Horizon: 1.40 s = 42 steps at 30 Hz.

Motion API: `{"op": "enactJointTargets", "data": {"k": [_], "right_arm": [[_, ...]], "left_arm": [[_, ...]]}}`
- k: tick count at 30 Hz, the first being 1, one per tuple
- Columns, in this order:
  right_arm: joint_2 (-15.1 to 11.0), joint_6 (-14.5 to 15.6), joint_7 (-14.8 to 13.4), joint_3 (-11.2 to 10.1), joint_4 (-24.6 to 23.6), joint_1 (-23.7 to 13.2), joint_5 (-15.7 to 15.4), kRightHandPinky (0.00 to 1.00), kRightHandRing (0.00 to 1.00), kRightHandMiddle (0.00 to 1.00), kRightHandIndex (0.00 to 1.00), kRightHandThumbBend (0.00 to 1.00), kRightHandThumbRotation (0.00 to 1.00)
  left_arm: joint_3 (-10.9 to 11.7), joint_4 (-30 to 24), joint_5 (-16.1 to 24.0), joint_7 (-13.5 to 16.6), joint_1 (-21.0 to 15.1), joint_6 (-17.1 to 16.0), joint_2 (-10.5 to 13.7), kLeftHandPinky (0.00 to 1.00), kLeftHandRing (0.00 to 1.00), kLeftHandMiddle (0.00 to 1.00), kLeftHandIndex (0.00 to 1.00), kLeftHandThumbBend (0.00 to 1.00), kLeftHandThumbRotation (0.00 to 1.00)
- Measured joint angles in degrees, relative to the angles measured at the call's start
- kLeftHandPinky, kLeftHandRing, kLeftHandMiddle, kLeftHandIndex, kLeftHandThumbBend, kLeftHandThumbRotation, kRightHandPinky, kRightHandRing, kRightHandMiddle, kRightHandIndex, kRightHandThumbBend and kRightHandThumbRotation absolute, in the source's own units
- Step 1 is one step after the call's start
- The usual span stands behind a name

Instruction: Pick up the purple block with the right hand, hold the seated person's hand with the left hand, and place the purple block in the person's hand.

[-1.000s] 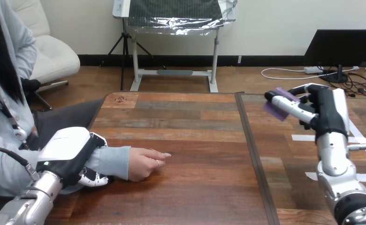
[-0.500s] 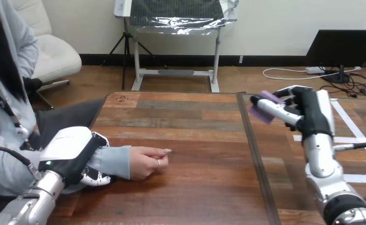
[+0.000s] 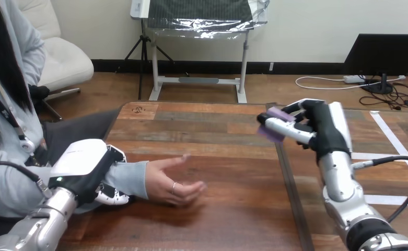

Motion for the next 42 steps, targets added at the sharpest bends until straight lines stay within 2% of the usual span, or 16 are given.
{"op": "enactJointTargets", "data": {"k": [16,36,42], "right_arm": [[1.6,0.0,0.05,0.94,0.01,0.0,-0.55,0.06,0.11,0.16,0.18,0.33,0.17],[3.73,-0.02,0.53,1.43,0.0,0.0,-0.61,0.06,0.1,0.15,0.17,0.35,0.23],[4.61,-0.18,0.47,2.12,0.0,0.05,-1.15,0.06,0.1,0.15,0.17,0.34,0.19]], "left_arm": [[-0.11,0.0,0.04,-0.37,-1.42,1.36,-1.38,0.23,0.27,0.33,0.34,0.88,0.19],[-0.26,0.01,0.09,-0.43,-2.54,1.69,-3.34,0.18,0.24,0.3,0.3,0.89,0.16],[-0.32,0.02,0.09,-0.74,-3.08,2.09,-3.98,0.18,0.24,0.3,0.3,0.89,0.15]]}}
